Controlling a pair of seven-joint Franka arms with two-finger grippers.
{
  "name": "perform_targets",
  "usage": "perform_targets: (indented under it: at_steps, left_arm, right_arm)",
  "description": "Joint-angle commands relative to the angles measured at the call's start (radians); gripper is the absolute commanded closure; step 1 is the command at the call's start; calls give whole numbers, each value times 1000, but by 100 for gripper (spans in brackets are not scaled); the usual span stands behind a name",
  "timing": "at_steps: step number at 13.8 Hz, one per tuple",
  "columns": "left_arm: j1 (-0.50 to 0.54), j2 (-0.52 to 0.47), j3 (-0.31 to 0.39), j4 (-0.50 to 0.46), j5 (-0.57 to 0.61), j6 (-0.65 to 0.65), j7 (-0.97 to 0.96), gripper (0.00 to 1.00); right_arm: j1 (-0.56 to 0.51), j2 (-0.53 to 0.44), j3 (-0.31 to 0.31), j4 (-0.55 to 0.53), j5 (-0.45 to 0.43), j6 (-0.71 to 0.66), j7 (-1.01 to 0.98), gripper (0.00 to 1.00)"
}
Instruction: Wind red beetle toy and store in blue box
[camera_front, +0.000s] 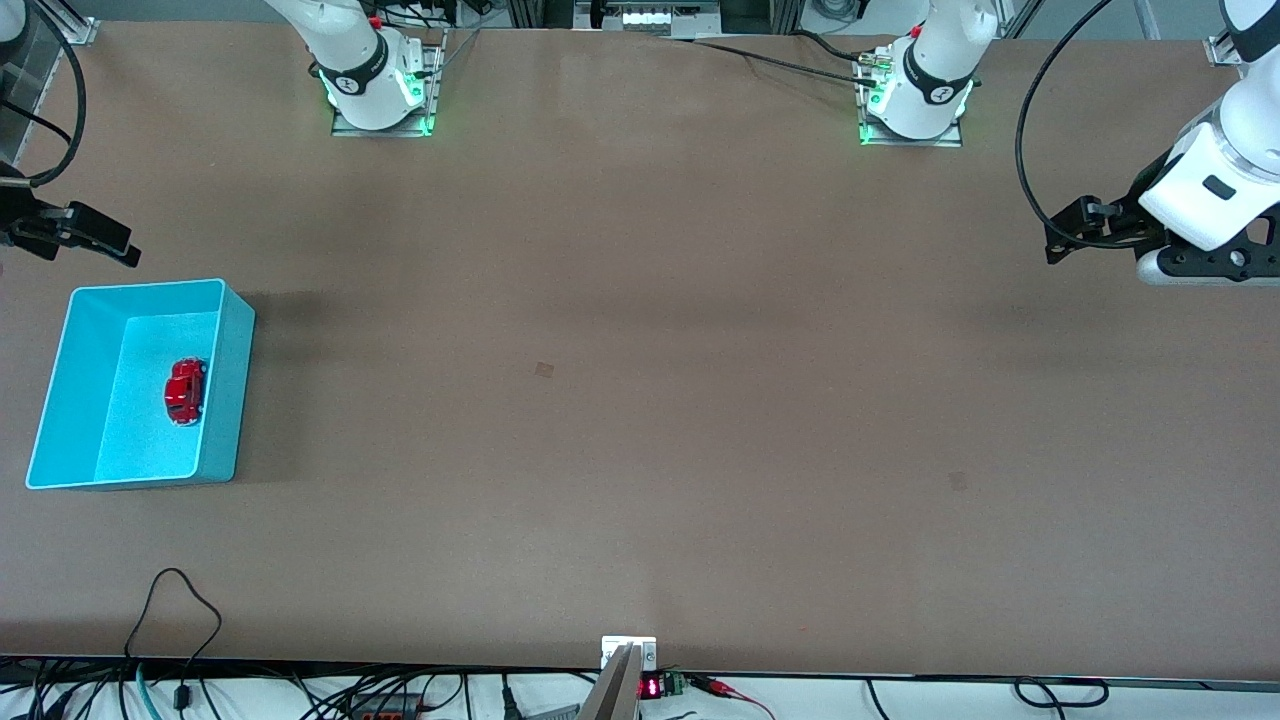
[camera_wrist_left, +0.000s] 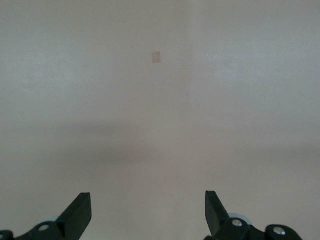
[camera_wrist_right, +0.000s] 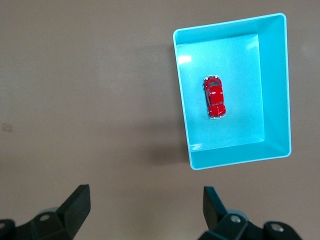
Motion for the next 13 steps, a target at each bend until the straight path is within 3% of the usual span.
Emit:
perform_targets:
  at_steps: [1, 13]
  left_arm:
    - [-6, -10, 7, -1, -22, -10, -5, 0]
    - [-6, -10, 7, -1, -22, -10, -4, 0]
  right_arm:
    - [4, -46, 3, -47, -12, 12, -3, 0]
    - [3, -74, 3, -39, -6, -30, 5, 0]
